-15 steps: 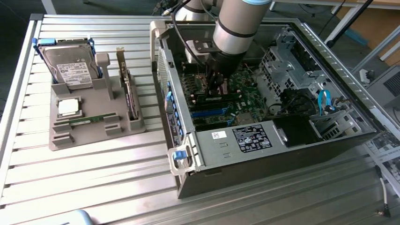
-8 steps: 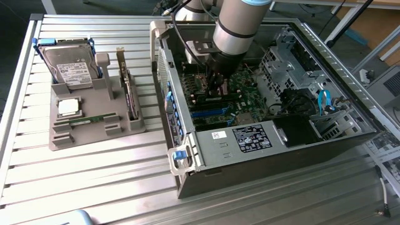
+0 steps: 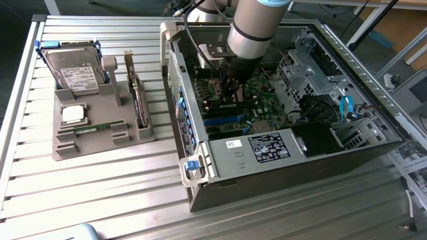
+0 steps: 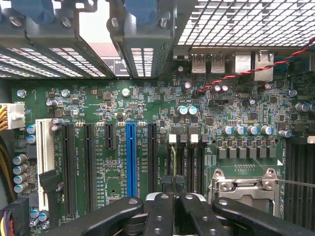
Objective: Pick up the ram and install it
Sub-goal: 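Press down the ram until it locks into place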
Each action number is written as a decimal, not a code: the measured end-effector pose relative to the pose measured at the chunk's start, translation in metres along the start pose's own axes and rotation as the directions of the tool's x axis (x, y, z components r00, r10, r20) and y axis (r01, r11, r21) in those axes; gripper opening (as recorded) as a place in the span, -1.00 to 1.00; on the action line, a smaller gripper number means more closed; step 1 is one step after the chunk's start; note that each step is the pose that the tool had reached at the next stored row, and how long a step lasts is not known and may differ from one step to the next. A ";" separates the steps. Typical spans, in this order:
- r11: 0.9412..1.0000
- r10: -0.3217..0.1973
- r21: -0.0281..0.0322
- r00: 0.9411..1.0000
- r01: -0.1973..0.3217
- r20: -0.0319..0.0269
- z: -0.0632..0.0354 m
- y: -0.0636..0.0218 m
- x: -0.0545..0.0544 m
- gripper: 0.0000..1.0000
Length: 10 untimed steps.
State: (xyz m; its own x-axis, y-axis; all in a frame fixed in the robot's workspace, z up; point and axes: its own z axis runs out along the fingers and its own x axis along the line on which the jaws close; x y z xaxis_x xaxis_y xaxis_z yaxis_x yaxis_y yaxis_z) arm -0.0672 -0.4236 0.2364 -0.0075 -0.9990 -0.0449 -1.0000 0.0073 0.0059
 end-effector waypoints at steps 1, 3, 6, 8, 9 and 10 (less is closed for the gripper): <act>1.000 0.000 0.000 1.000 0.000 0.000 0.0000 0.0000 0.000 -0.79; 1.000 0.000 0.000 1.000 0.000 0.000 0.0001 0.0000 0.000 -0.79; 1.000 0.000 0.000 1.000 0.000 0.000 0.0001 0.0000 0.000 -0.79; 1.000 0.000 0.000 1.000 0.000 0.000 0.0004 0.0000 0.000 -0.79; 1.000 0.000 0.000 1.000 0.000 0.000 0.0008 0.0000 0.000 -0.79; 1.000 0.000 0.000 1.000 0.000 0.000 0.0010 0.0000 0.000 -0.79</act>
State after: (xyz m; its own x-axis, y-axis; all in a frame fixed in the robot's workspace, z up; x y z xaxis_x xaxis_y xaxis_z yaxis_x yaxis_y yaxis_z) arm -0.0671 -0.4235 0.2355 -0.0075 -0.9990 -0.0448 -1.0000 0.0072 0.0058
